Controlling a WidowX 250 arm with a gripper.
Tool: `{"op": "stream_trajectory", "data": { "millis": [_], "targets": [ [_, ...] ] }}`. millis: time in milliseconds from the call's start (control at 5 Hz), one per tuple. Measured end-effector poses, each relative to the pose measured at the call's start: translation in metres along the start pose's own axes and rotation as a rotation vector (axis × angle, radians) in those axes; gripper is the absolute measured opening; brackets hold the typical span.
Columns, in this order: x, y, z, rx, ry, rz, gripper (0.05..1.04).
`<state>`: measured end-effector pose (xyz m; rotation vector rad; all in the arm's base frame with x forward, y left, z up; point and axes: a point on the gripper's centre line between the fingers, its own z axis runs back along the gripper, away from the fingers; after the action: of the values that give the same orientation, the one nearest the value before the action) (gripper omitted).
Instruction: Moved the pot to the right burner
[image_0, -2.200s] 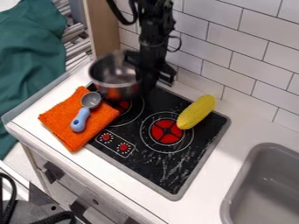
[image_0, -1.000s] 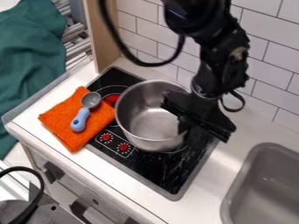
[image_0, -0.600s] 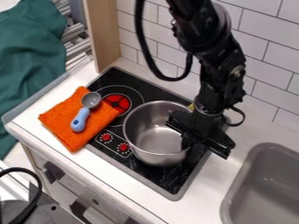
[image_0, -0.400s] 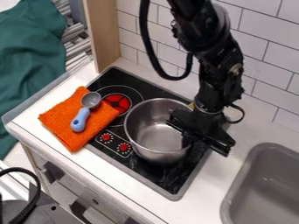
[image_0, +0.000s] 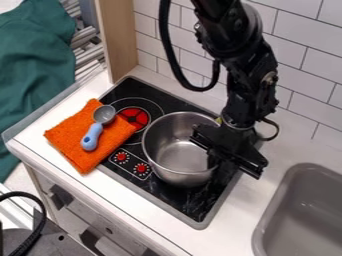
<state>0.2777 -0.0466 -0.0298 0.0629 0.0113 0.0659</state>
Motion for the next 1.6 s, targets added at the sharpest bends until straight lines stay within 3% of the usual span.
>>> {"op": "stream_trajectory", "data": {
  "millis": [600, 800, 1000, 1200, 1400, 1600],
  "targets": [
    [-0.015, 0.003, 0.002, -0.002, 0.004, 0.032, 0.072],
    [-0.012, 0.001, 0.005, -0.008, 0.012, 0.005, 0.214],
    [-0.009, -0.005, 0.01, 0.014, 0.011, -0.033, 0.468],
    [-0.008, -0.01, 0.019, 0.044, -0.016, -0.054, 0.785],
    [0.001, -0.009, 0.043, 0.074, -0.084, -0.044, 1.009],
    [0.006, -0.007, 0.059, 0.073, -0.135, -0.025, 1.008]
  ]
}}
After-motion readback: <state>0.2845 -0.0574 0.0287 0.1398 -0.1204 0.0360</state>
